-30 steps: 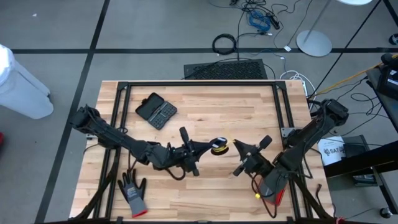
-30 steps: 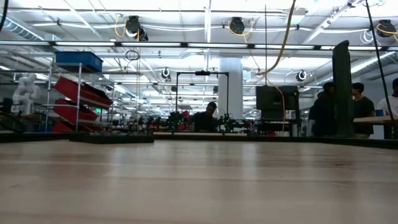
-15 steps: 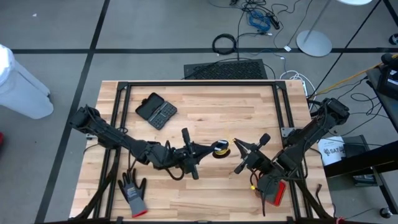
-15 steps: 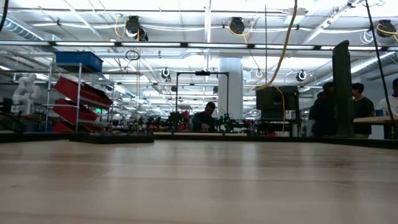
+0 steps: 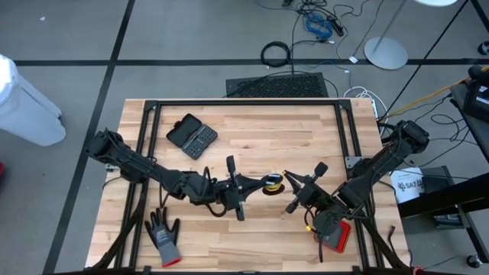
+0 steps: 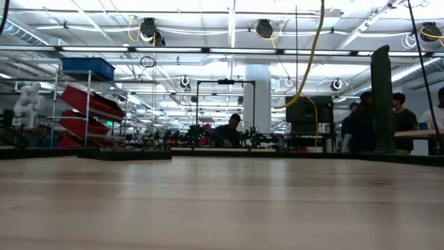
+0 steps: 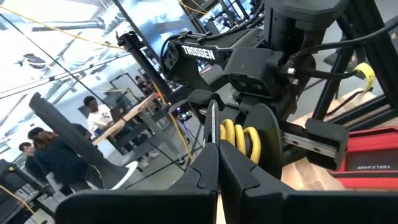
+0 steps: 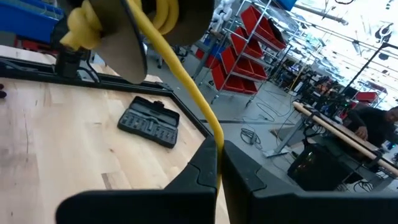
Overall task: Coil cords
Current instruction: Coil the yellow wire onto the spool
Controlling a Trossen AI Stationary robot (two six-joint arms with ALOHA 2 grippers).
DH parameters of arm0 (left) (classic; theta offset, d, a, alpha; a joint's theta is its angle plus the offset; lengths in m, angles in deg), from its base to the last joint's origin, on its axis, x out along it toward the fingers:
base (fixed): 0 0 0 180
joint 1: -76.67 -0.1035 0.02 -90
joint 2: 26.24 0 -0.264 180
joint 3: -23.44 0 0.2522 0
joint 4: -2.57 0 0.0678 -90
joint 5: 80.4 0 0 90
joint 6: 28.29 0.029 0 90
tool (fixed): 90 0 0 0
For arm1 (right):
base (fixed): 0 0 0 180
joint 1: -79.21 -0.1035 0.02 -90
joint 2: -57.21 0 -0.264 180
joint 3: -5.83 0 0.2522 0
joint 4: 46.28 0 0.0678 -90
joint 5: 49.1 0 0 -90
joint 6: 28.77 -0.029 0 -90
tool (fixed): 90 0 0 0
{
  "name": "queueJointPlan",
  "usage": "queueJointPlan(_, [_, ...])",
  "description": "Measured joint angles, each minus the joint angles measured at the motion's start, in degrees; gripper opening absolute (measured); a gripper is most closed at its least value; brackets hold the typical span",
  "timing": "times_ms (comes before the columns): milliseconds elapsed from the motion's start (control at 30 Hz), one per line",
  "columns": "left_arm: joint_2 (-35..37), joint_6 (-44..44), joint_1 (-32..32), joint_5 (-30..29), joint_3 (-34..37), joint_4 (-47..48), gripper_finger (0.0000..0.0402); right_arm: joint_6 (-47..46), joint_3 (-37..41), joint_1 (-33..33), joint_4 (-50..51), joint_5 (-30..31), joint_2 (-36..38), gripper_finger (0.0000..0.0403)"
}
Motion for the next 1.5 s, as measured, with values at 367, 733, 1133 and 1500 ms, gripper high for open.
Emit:
queueJointPlan(367, [0.00, 0.22, 0.04, -2.73, -0.04, 0.37, 0.0000, 0.02, 0.00, 0.02, 0.06, -0.11, -0.02, 0.0000])
queueJointPlan(733, [0.00, 0.49, -0.01, -4.74, -0.05, -0.55, 0.0000, 1.97, 0.04, -0.33, 0.07, -0.16, -0.02, 0.0036])
queueJointPlan(1133, [0.00, 0.14, -1.10, -10.11, -0.07, 0.09, 0.0000, 2.84, 0.04, -3.81, 0.04, 3.47, 0.06, 0.0116])
queueJointPlan(1500, [0.00, 0.13, -1.36, -11.00, -0.07, 0.75, 0.0000, 4.11, 0.04, -7.67, -0.04, 5.75, 2.59, 0.0139])
